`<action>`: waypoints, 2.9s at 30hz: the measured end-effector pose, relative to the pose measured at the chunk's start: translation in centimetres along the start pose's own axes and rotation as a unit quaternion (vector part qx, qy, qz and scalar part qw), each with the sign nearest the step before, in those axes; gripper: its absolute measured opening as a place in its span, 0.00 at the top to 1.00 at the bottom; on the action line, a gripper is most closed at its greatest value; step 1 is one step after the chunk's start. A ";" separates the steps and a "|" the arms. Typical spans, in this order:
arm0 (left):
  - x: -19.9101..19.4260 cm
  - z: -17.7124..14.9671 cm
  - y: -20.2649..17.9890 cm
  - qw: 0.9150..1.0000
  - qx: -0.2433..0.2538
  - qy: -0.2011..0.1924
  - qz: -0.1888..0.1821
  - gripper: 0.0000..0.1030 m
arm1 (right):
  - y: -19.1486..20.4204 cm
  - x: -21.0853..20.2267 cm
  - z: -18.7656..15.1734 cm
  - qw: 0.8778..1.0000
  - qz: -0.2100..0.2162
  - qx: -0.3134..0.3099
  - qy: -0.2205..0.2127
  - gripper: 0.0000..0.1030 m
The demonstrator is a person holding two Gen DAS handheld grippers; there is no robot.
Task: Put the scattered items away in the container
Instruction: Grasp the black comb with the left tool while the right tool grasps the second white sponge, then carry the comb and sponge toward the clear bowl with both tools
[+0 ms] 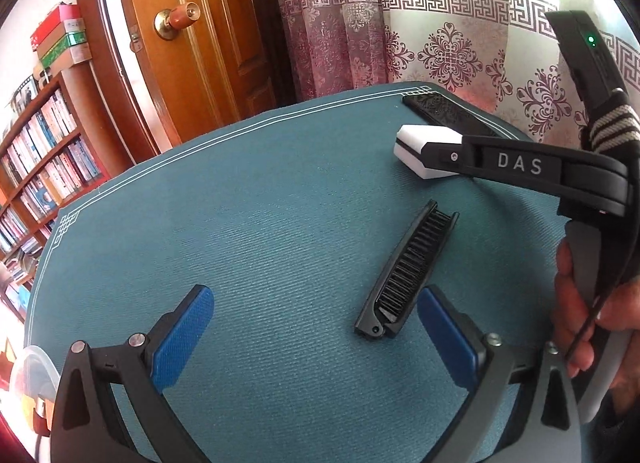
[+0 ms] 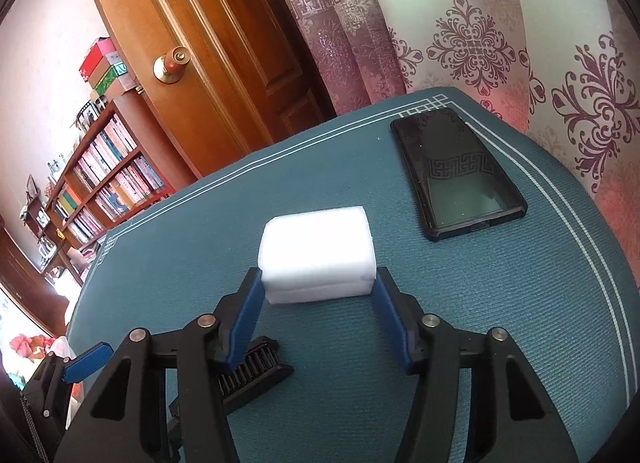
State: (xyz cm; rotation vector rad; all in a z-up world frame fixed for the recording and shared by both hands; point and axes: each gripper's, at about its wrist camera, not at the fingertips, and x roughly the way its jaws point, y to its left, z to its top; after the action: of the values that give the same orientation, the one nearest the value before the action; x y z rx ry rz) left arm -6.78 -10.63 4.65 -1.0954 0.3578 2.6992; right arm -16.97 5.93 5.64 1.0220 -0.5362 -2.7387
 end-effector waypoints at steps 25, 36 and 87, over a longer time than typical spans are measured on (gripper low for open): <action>3.8 1.8 -2.0 0.996 0.014 0.018 -0.083 0.41 | -1.1 -0.7 0.2 0.999 0.002 0.033 -0.014 0.43; 2.8 0.8 -1.9 0.995 -0.002 0.012 -0.095 0.70 | -0.8 -1.2 0.3 0.999 0.005 0.032 -0.021 0.43; -4.0 -5.3 10.3 0.988 -0.151 -0.038 -0.003 0.33 | 8.3 -3.4 -3.1 0.996 0.079 -0.049 -0.002 0.43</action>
State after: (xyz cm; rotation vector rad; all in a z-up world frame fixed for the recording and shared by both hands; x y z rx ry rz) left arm -3.34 -22.38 5.28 -1.0576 -0.0693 2.8443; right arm -12.06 -1.59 8.69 0.9099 -0.4575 -2.6012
